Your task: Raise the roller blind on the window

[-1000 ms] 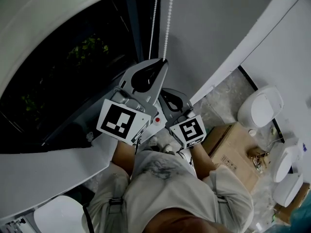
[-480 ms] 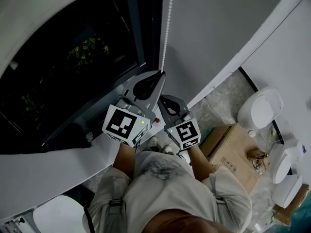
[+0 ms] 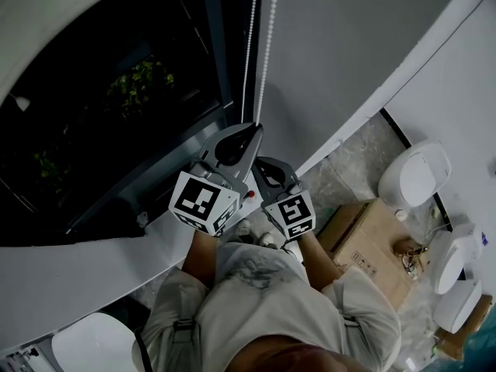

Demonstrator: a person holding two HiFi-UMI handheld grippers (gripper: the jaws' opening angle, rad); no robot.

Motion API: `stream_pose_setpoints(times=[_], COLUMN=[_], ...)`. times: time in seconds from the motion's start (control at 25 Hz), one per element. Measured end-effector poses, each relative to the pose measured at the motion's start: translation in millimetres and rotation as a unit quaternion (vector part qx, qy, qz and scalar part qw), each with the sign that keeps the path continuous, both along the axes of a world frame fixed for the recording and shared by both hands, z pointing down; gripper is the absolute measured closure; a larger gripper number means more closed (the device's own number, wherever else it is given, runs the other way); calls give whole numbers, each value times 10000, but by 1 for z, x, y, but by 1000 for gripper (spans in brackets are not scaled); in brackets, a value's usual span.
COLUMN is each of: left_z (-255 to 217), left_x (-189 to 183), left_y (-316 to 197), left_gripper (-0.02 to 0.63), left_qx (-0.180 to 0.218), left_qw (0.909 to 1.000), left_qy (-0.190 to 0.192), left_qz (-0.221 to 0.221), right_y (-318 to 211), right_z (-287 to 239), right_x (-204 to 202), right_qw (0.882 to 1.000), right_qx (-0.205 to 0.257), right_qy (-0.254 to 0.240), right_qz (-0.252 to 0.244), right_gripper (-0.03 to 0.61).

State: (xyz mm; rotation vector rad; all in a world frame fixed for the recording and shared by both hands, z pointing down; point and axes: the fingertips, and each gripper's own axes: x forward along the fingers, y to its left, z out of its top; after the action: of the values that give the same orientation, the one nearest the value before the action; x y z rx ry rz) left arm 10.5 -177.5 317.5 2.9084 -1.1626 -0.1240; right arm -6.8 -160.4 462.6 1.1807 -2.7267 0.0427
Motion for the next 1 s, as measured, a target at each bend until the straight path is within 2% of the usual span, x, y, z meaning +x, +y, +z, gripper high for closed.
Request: stream_pose_setpoints(times=[0.68,1.0], left_z=[49,47], left_x=[-2,-2], left_y=[2,3], left_gripper=[601,601], left_qx=[-439,-401], left_qw=[9989,9991], left_qy=[-160,-153], left_qz=[-22,-44], right_y=[4,7], right_z=[43,42], right_x=[0,4], right_qw=[9987,9988], right_qx=[-429,-345], right_qy=[272,335], right_qz=[1,57], right_gripper=[568,564])
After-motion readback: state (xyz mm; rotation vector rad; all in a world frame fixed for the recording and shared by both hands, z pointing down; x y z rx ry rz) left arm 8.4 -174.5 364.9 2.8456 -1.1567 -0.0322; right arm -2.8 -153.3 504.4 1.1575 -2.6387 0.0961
